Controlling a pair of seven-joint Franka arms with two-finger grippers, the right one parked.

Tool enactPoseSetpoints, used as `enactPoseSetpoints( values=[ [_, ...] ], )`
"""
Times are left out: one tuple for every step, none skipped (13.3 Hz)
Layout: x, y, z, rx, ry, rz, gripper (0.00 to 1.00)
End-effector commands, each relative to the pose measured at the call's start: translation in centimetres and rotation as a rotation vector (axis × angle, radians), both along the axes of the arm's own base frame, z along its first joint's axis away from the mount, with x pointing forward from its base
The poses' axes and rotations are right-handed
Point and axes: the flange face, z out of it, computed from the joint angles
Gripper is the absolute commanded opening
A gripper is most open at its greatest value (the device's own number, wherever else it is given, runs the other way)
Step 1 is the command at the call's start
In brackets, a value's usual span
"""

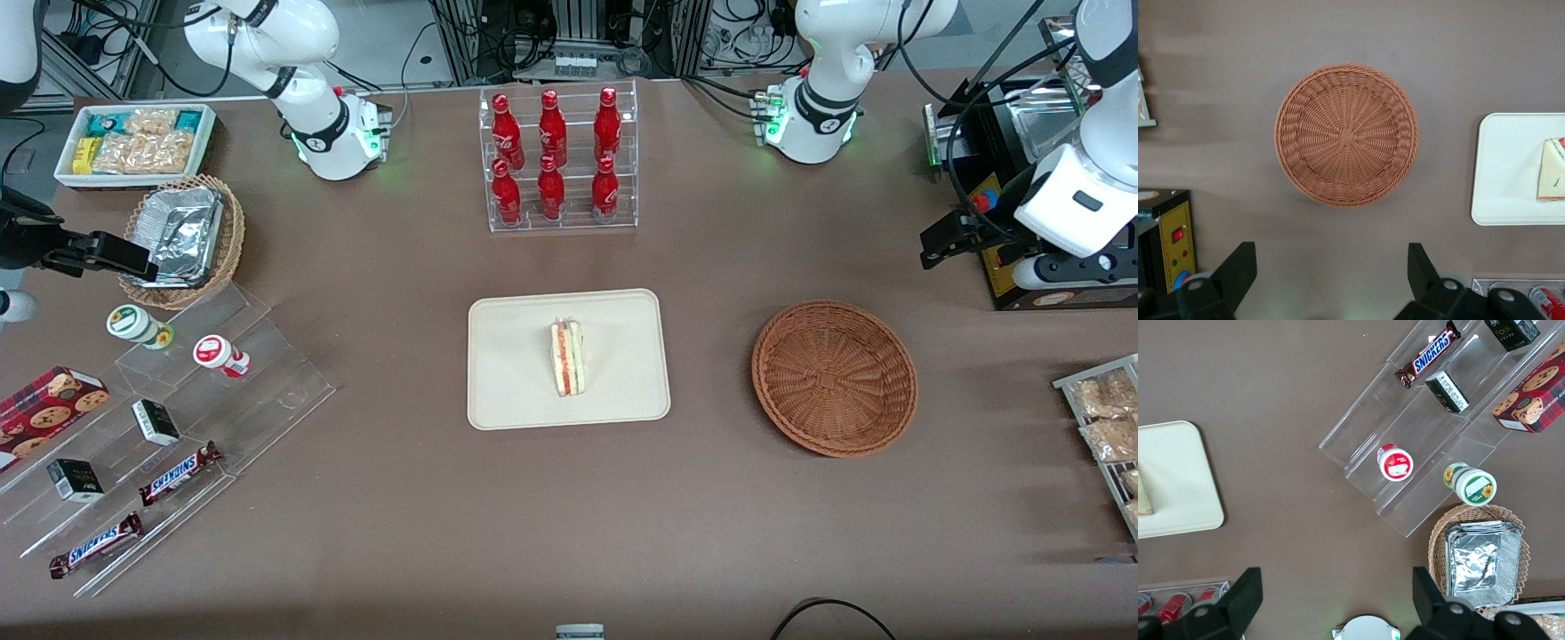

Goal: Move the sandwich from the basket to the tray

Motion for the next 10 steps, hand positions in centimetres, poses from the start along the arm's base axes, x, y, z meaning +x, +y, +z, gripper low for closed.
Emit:
enactPoseSetpoints(
  values=[
    [2.2,-0.5,0.8,-0.007,-0.015,-0.028,1.0],
    [2.1,-0.4,1.1,0.008,-0.027,-0.036,1.0],
    [2.2,0.0,1.3,0.013,-0.031,-0.042,1.0],
    [2.2,0.6,1.3,0.025,-0.034,-0.068,1.0],
    [2.1,1.0,1.3,0.034,-0.028,-0.088,1.0],
    [2.0,1.4,1.4,0.037,-0.023,-0.084,1.0],
    [1.9,2.2,1.4,0.036,-0.02,-0.071,1.0],
    [1.9,2.5,1.4,0.036,-0.018,-0.088,1.0],
    [1.9,2.5,1.4,0.036,-0.018,-0.102,1.0],
    [1.8,2.5,1.4,0.034,-0.009,-0.094,1.0]
  ],
)
